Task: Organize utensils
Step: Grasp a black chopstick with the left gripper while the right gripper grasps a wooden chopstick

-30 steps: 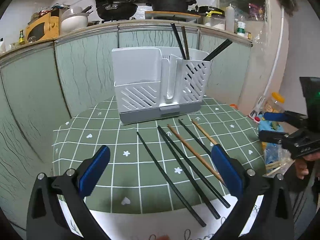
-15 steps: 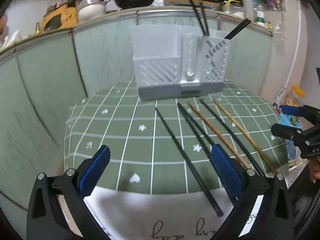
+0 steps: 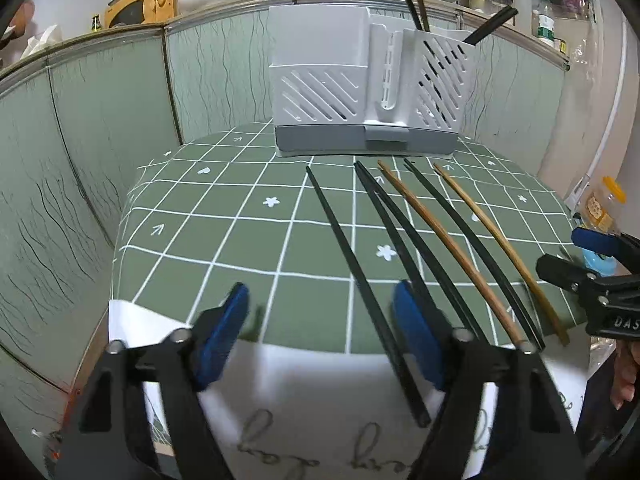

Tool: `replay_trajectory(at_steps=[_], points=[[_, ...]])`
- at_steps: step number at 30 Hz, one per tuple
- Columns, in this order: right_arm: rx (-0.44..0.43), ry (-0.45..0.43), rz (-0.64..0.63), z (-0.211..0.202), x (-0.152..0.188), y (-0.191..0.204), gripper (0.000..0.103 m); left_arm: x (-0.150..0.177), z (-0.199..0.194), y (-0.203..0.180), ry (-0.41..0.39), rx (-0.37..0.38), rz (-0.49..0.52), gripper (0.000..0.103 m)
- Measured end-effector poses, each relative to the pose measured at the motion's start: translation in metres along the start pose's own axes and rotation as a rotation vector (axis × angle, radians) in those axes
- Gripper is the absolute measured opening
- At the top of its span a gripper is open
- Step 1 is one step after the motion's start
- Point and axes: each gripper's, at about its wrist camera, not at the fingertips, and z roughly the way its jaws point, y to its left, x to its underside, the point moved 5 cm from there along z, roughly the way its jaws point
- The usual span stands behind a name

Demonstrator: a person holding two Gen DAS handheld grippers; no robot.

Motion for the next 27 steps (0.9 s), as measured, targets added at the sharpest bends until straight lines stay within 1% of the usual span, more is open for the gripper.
replay_trajectory(at_steps=[1,2,4,7,8,9,10,12,14,15,16,17,18,22,27], points=[[0.001,-0.002,0.001,-0.001,0.001,0.0,0.085,0.002,-0.001,-0.003,-0.003,-0.008,0.008,0.06],[0.001,-0.004,0.003,-0.002,0.001,-0.001,0.085,0.003,-0.002,-0.005,-0.004,-0.01,0.017,0.06],[-0.006,-0.006,0.006,-0.003,0.001,-0.001,0.083,0.006,-0.003,-0.011,-0.003,-0.007,0.032,0.053],[-0.008,-0.006,0.002,-0.004,0.003,-0.001,0.081,0.01,-0.003,-0.018,0.005,0.006,0.04,0.053],[-0.01,-0.005,0.002,-0.004,0.004,-0.001,0.078,0.012,-0.002,-0.02,0.01,0.005,0.041,0.052],[-0.014,-0.002,0.0,-0.004,0.005,0.0,0.074,0.013,-0.001,-0.021,0.016,0.005,0.043,0.05],[-0.015,0.003,-0.005,-0.003,0.007,0.001,0.072,0.015,0.0,-0.022,0.021,0.009,0.042,0.045],[-0.022,0.014,-0.013,-0.002,0.01,0.004,0.064,0.018,0.0,-0.024,0.019,0.004,0.041,0.042],[-0.032,0.022,-0.023,-0.001,0.014,0.008,0.057,0.019,-0.002,-0.026,0.018,0.005,0.046,0.034],[-0.031,0.027,-0.032,0.0,0.016,0.01,0.053,0.02,-0.002,-0.027,0.019,0.01,0.045,0.029],[-0.033,0.028,-0.038,0.0,0.017,0.012,0.051,0.021,-0.003,-0.029,0.018,0.004,0.047,0.028],[-0.032,0.03,-0.047,0.0,0.018,0.015,0.047,0.022,-0.003,-0.03,0.015,-0.003,0.051,0.027],[-0.031,0.032,-0.055,0.0,0.02,0.017,0.042,0.022,-0.004,-0.031,0.011,-0.006,0.058,0.023],[-0.008,0.028,-0.091,0.001,0.025,0.024,0.032,0.023,-0.004,-0.037,0.012,-0.018,0.073,0.016],[-0.007,0.025,-0.1,0.0,0.029,0.029,0.012,0.023,-0.002,-0.037,0.008,-0.016,0.063,0.013]])
